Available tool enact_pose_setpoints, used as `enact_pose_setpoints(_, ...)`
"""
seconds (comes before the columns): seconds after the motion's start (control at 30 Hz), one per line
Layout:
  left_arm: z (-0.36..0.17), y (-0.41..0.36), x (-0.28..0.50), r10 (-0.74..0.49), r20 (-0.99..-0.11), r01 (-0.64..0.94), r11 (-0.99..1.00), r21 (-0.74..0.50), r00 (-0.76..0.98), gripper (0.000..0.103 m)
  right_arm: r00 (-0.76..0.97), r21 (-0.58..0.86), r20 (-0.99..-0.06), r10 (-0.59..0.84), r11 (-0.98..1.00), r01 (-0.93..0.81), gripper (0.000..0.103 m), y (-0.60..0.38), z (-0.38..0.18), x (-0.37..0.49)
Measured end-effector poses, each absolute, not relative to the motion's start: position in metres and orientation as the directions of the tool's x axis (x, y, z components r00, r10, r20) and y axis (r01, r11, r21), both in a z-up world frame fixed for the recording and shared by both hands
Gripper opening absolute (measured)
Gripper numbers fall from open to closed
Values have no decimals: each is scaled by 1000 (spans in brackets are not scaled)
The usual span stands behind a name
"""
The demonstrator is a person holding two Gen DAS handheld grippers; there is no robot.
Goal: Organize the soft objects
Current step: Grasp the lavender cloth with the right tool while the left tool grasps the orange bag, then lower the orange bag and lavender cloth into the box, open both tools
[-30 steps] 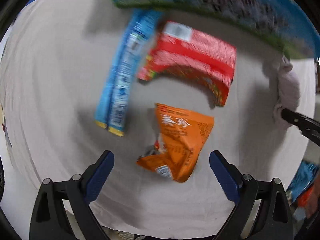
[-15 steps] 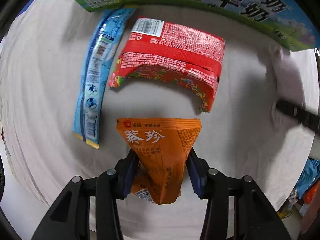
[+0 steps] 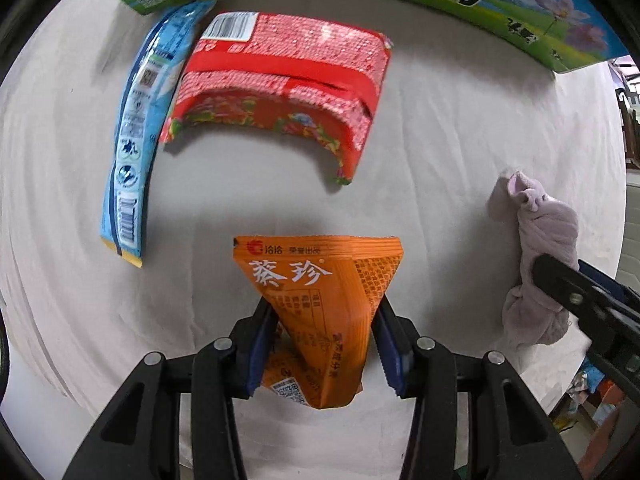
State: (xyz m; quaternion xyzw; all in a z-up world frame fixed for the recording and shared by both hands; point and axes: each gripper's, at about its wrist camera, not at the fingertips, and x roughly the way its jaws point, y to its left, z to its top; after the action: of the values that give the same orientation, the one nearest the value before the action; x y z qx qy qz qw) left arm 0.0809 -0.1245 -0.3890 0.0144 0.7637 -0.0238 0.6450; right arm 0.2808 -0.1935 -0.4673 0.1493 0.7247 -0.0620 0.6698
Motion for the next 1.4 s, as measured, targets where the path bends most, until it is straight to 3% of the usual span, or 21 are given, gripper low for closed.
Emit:
enact_pose_setpoints(0.07,-386,-129,82,-9,-987,52,998,-17,-163,44,-74,117,-987,145,947,301,70,-199,-475,288)
enact_pose_setpoints(0.1,-383,-130,81,-10,-987,53,998,-18,-158,44,-78,108,-988,136,951,288,52,-199,-481,289)
enact_pose_setpoints(0.2,-370,-111,99,-9,-992,62,998,-17,-128,44,-97,77,-989,108,958,277,40,-192,-484,288)
enact_pose_setpoints(0.33,-342,-110,92,-20,-997,58,998,-24,-70,44,-57,75,-994,92,966,247,39,-184,-459,280)
enact_pose_setpoints(0.8,-163,-97,79,-101,-975,96,992,-84,196,44,178,162,-975,134,974,158,39,-142,-312,232)
enact_pose_setpoints(1.1,-129,-91,82,-161,-953,105,985,-138,258,44,272,214,-946,175,969,121,39,-117,-241,229)
enact_pose_setpoints(1.4,-107,-92,129,-200,-932,119,978,-171,302,44,329,258,-922,205,958,127,39,-123,-215,265)
